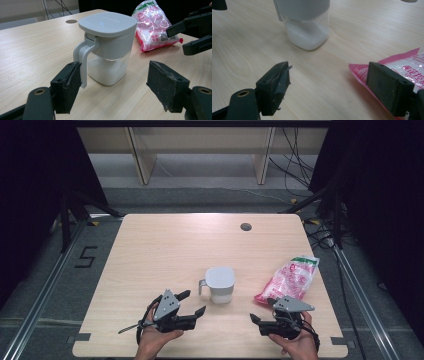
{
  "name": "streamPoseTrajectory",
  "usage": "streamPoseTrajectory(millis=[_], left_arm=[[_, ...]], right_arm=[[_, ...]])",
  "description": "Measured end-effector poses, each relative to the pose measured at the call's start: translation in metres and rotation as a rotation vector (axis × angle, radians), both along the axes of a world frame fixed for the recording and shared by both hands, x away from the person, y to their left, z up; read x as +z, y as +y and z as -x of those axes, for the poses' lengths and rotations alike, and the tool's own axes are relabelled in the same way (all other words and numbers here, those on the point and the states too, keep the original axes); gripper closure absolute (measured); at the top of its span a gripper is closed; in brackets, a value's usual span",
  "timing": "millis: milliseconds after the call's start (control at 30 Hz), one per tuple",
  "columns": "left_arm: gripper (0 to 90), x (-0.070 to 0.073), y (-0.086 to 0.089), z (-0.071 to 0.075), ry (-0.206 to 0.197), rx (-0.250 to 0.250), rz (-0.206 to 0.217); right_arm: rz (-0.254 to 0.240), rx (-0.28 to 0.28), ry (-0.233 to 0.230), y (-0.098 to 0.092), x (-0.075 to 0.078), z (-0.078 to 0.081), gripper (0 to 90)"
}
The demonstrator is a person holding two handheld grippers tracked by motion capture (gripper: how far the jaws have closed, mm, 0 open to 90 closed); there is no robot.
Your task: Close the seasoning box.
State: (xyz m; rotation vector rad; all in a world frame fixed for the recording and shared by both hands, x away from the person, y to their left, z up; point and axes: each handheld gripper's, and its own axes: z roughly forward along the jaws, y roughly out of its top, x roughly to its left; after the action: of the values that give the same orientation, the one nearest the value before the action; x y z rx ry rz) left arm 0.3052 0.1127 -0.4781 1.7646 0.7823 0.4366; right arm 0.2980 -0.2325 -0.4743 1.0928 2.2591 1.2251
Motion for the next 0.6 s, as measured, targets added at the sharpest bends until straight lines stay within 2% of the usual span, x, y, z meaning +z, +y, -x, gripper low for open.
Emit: streamPoseTrajectory(millis=[33,67,100,133,200,233,267,300,333,367,500,533,567,600], left_arm=[[26.3,-0.002,-0.001,0.001,-0.003,-0.006,0.014],[26.2,-0.003,-0.001,0.003,-0.002,-0.006,0.012],[26.2,-0.004,-0.001,0.005,0.001,-0.005,0.018],[26.1,-0.005,-0.001,0.007,0.003,-0.002,0.01],[25.5,-0.007,-0.001,0.01,0.003,0.0,0.001],[25.2,-0.008,0.0,0.011,0.004,-0.001,0.0],[24.9,-0.008,0.0,0.011,0.006,-0.002,0.0],[24.9,-0.008,0.0,0.012,0.008,-0.004,-0.001],[24.9,-0.008,0.0,0.012,0.009,-0.005,-0.002],[24.8,-0.008,0.0,0.013,0.012,-0.001,-0.005],[22.5,-0.009,-0.001,0.015,0.009,0.017,-0.015],[21.8,-0.009,-0.001,0.015,0.014,0.02,-0.008],[21.7,-0.01,-0.001,0.015,0.012,0.017,-0.009],[21.7,-0.01,-0.001,0.016,0.013,0.023,-0.013]], right_arm=[[-0.002,0.001,0.005,0.0,0.0,0.0,19.9],[-0.002,-0.003,0.006,0.0,0.001,0.001,19.9],[-0.019,-0.016,0.026,0.001,0.0,0.003,19.9],[0.002,-0.003,0.011,-0.001,0.001,0.001,19.9],[-0.003,-0.003,0.005,-0.001,0.0,0.002,19.9],[-0.01,-0.023,0.028,0.0,0.0,0.005,19.9],[0.003,-0.011,0.002,-0.002,0.0,0.004,19.9],[-0.007,-0.004,0.009,-0.002,0.0,0.004,19.9],[-0.012,-0.025,0.023,-0.001,0.001,0.007,19.9],[0.003,-0.007,-0.006,-0.003,0.0,0.006,19.9],[-0.012,0.002,0.017,-0.005,-0.001,0.009,19.6],[-0.004,-0.015,0.006,-0.005,-0.001,0.01,19.5],[-0.005,0.001,0.007,-0.006,-0.002,0.01,19.3],[-0.003,-0.011,0.016,-0.006,-0.002,0.012,19.3]])
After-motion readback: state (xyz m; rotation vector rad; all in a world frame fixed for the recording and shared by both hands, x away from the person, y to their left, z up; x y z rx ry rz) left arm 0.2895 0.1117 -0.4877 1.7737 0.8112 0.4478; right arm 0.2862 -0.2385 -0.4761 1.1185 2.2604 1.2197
